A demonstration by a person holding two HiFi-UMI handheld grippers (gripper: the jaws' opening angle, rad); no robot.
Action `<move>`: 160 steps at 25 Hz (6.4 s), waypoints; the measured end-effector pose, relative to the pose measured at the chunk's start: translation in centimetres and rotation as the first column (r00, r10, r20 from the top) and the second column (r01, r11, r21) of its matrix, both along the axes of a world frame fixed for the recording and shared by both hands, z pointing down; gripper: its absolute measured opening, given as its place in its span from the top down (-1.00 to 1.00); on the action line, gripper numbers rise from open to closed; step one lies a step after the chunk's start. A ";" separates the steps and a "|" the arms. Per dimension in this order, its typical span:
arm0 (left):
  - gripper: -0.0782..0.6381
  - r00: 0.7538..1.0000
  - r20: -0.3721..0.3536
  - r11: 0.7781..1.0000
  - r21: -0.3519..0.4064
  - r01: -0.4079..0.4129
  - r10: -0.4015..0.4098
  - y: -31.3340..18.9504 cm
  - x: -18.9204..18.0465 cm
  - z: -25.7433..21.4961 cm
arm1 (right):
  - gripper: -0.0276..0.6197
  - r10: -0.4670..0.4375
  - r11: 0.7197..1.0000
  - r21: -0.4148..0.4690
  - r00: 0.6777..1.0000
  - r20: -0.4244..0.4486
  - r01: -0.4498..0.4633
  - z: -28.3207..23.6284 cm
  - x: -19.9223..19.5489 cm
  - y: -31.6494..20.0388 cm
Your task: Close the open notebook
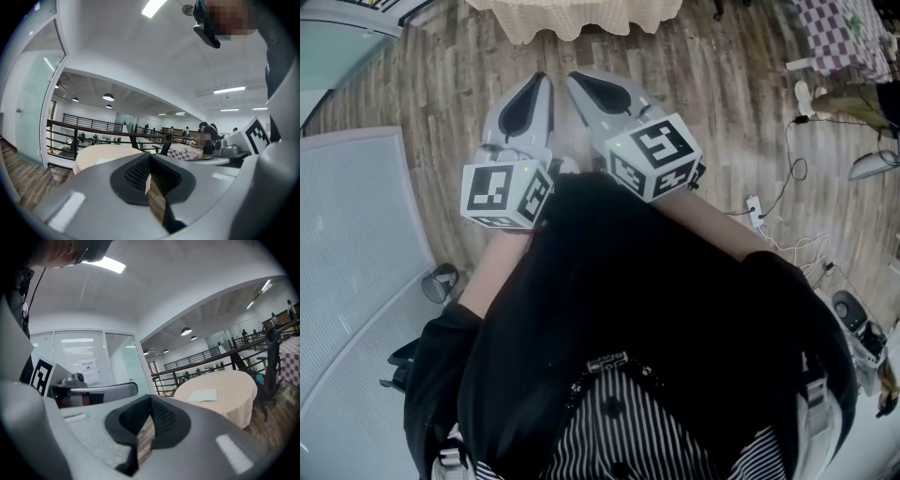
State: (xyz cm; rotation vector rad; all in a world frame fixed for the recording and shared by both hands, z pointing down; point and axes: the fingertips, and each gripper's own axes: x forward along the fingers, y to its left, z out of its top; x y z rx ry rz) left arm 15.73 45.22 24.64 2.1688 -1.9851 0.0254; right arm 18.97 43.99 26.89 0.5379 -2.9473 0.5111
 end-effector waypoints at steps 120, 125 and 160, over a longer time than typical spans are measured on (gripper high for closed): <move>0.79 0.995 -0.061 0.985 -0.151 -0.087 0.079 -62.3 -33.2 4.2 | 0.91 0.000 0.997 -0.079 0.994 -0.111 -0.009 2.6 -34.5 -61.2; 0.79 0.995 -0.057 0.975 -0.203 -0.094 0.084 -65.0 -32.0 5.9 | 0.91 -0.002 0.991 -0.131 0.994 -0.106 -0.012 4.4 -33.4 -63.9; 0.79 0.949 -0.245 0.928 -0.263 -0.262 0.198 -70.7 -31.8 11.3 | 0.91 0.130 0.958 -0.227 0.972 -0.194 -0.173 9.6 -32.9 -69.2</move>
